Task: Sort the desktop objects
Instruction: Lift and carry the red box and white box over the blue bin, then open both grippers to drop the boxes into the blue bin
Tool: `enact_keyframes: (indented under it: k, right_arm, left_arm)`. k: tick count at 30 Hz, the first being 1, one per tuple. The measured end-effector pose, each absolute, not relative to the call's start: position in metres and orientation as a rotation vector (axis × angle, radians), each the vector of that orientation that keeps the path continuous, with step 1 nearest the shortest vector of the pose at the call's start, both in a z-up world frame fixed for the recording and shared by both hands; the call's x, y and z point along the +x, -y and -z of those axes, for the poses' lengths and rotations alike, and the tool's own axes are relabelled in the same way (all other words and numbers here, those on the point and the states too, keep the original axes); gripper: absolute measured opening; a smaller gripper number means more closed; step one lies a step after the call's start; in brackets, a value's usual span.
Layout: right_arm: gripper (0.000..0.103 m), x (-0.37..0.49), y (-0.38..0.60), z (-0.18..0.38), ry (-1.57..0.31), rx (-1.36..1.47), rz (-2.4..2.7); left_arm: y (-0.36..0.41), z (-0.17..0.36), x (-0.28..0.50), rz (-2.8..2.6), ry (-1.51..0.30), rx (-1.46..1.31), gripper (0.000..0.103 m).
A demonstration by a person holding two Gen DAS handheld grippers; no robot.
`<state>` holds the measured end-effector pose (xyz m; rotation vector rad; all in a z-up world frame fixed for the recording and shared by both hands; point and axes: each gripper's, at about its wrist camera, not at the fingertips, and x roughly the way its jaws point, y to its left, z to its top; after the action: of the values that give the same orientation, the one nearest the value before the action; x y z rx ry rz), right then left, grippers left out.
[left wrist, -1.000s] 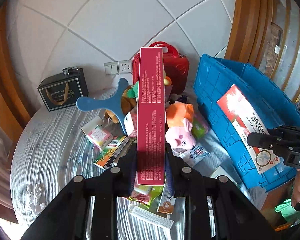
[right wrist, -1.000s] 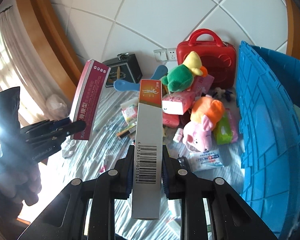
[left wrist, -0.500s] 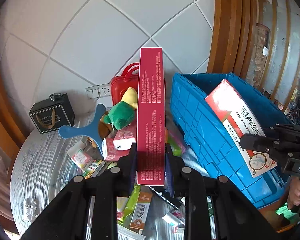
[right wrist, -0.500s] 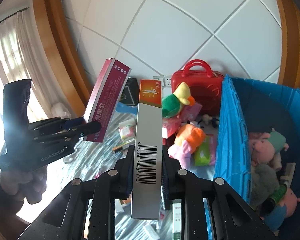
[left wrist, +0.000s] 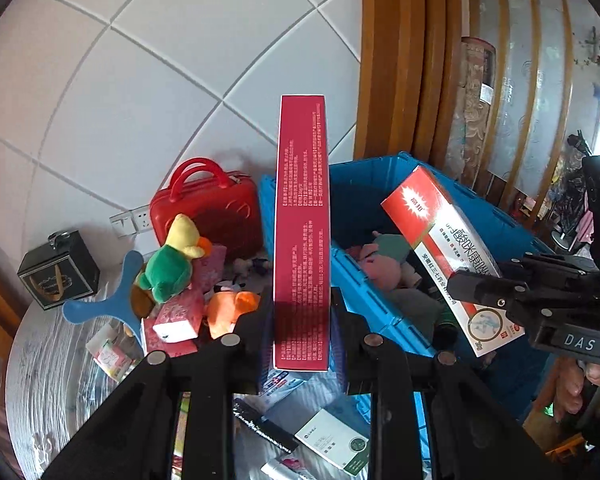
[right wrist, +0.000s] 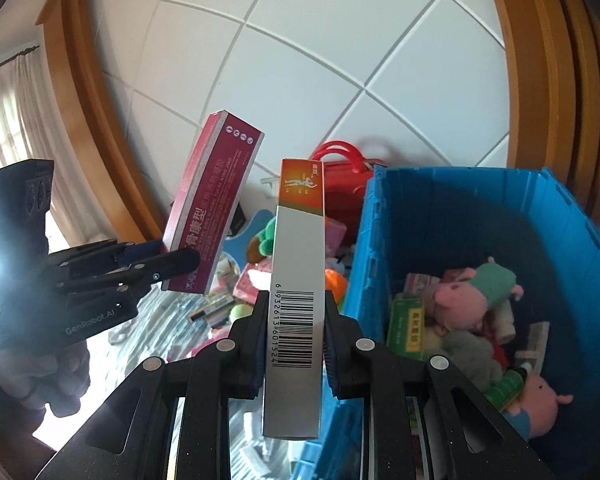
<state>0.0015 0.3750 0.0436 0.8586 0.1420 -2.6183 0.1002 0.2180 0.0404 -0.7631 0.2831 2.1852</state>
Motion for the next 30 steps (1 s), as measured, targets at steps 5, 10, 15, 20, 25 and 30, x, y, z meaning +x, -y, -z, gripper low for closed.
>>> enact_keyframes:
  k: [5,10,15,20,25,30]
  right_arm:
    - [0.023,0.004,-0.418,-0.053,-0.092,0.876,2.690]
    - [0.023,0.009,-0.461,-0.056,-0.042,0.877,2.783]
    - [0.023,0.013,-0.503,-0.055,0.021,0.887,2.878]
    - [0.023,0.014,-0.536,-0.051,0.071,0.910,2.957]
    - [0.025,0.015,-0.552,-0.053,0.104,0.912,3.030]
    - [0.101,0.014,-0.565,-0.059,0.150,0.867,3.107]
  left_arm:
    - [-0.268,-0.046,0.116,-2.112,-0.321,-0.726,0.024]
    - [-0.317,-0.045,0.130,-2.020,-0.360,-0.713,0.024]
    - [-0.365,-0.048,0.144,-1.916,-0.388,-0.704,0.024]
    - [-0.407,-0.054,0.163,-1.831,-0.429,-0.660,0.024]
    - [-0.437,-0.057,0.165,-1.775,-0.409,-0.684,0.028]
    - [-0.436,-0.061,0.155,-1.817,-0.366,-0.688,0.082]
